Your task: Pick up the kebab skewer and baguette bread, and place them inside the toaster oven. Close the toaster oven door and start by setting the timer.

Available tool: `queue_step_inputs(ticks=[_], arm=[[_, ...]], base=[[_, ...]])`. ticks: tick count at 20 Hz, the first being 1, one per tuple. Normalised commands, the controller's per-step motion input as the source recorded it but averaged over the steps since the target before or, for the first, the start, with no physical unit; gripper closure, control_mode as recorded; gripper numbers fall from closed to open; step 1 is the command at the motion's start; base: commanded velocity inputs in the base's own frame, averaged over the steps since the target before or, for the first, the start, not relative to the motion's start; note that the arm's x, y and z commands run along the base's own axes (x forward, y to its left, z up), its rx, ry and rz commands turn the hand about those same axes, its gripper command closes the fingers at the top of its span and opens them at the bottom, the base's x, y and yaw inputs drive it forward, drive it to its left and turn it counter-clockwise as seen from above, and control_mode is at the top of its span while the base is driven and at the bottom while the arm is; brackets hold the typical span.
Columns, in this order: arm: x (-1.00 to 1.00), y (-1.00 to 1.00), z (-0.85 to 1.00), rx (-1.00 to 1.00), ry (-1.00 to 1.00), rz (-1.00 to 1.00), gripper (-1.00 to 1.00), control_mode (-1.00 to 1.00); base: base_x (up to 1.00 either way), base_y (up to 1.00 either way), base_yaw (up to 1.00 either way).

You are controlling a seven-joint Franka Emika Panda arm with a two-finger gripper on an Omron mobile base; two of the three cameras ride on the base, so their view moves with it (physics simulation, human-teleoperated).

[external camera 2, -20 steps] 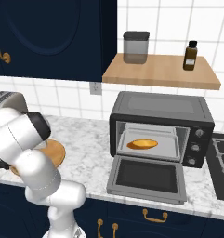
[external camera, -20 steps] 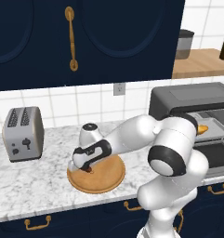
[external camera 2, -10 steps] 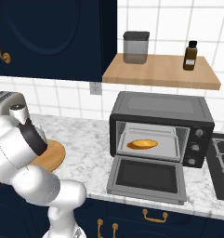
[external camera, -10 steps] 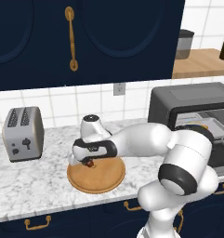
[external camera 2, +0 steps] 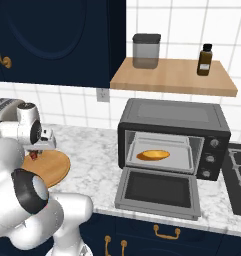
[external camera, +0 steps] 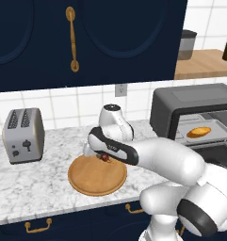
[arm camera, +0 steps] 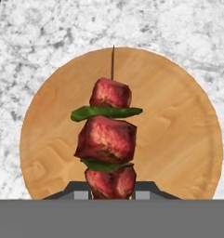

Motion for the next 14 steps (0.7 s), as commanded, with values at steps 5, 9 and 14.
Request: queue_step_inputs(ticks=[5,9,14], arm=[[-0.2,-0.57,0.35,0.06,0.0,-0.22,1.0,-1.0],[-0.05,-0.49,0.33,0.05,0.0,-0.28,1.0,-1.0],[0.0,-0.43,0.33,0.03,0.0,-0.33,1.0,-1.0]], base=[[0.0,0.0,0.0],[0.0,0.0,0.0],[0.0,0.0,0.0]])
